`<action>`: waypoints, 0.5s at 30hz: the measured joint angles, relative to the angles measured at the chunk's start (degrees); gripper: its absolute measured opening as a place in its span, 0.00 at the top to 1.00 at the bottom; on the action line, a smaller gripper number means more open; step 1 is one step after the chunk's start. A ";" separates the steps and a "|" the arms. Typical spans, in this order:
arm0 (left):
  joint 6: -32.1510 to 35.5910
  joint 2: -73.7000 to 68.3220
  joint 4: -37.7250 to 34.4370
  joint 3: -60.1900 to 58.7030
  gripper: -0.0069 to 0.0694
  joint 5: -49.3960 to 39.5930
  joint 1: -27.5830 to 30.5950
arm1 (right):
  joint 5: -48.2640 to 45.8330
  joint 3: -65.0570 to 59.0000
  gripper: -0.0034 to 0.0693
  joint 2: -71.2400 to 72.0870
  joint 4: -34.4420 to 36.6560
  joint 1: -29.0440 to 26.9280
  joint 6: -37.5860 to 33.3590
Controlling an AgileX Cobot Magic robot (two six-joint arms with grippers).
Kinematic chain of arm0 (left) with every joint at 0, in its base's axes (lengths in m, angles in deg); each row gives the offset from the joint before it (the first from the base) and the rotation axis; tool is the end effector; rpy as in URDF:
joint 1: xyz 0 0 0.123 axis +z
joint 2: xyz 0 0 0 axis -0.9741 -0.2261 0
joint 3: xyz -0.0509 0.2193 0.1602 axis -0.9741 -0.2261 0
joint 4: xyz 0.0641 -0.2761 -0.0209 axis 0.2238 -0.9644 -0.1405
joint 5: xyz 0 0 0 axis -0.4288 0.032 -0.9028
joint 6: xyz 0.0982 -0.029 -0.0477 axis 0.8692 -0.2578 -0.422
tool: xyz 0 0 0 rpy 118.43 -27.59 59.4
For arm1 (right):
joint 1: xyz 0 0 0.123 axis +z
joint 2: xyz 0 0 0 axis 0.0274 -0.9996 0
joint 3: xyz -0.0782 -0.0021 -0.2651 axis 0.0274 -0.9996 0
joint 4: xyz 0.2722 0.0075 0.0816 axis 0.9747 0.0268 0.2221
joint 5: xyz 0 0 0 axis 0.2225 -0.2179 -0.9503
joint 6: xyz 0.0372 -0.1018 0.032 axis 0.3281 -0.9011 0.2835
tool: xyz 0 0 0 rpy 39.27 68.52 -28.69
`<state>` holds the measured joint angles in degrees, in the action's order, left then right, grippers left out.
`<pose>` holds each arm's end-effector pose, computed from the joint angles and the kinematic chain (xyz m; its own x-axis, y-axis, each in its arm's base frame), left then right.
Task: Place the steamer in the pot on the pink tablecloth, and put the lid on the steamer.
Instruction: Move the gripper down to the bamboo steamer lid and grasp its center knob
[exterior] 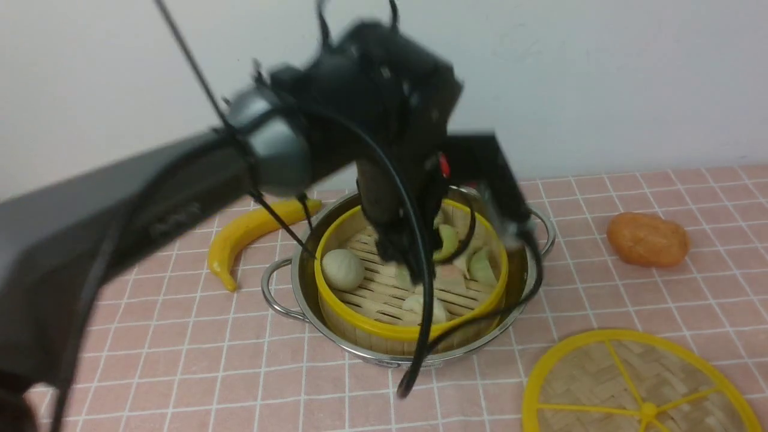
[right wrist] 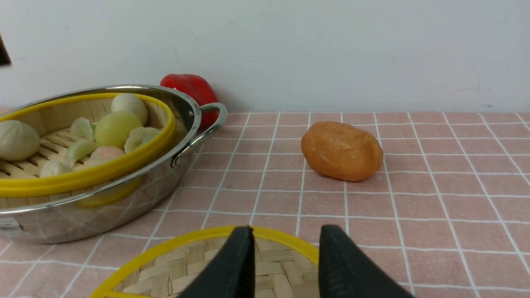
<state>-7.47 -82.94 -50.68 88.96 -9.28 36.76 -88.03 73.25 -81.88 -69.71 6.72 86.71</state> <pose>0.3630 -0.2705 0.2717 -0.2822 0.9477 -0.1488 0.8700 0.3182 0.3767 0.1152 0.0216 0.1740 -0.2790 0.1332 -0.9510 -0.1381 0.9745 0.1771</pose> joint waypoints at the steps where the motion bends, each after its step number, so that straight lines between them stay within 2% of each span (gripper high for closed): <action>1: -1.08 1.28 -0.16 1.16 0.50 0.00 0.00 | 0.00 0.00 0.62 0.00 0.00 0.00 0.00; 4: -5.97 5.78 -0.61 3.18 0.76 -0.10 0.44 | 0.00 0.00 0.62 0.00 0.00 0.00 0.00; 5: -6.39 6.11 -0.67 3.23 0.76 -0.10 0.44 | 0.00 0.00 0.62 0.00 0.00 0.00 0.00; 6: -9.53 8.48 -0.77 3.34 0.87 -0.18 1.10 | 0.00 0.00 0.62 0.00 0.00 0.00 0.00; 7: -11.86 10.22 -0.77 3.34 0.91 -0.20 1.70 | 0.00 0.00 0.62 0.00 0.00 0.00 0.00; 8: -12.35 10.57 -0.77 3.34 0.91 -0.20 1.97 | 0.00 0.00 0.62 0.00 0.00 0.00 0.00; 9: -15.98 13.56 -0.77 3.34 0.94 -0.24 3.09 | 0.00 0.00 0.62 0.00 0.00 0.00 0.00; 12: -21.26 19.03 -0.39 3.59 0.94 -0.16 4.77 | 0.00 0.00 0.62 0.00 0.00 0.00 0.00; 15: -22.97 22.13 0.83 3.65 0.94 1.66 5.27 | 0.00 0.00 0.62 0.00 0.00 0.00 0.00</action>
<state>-30.44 -60.81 -49.86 92.62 -7.62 42.03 -88.03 73.25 -81.88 -69.71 6.72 86.71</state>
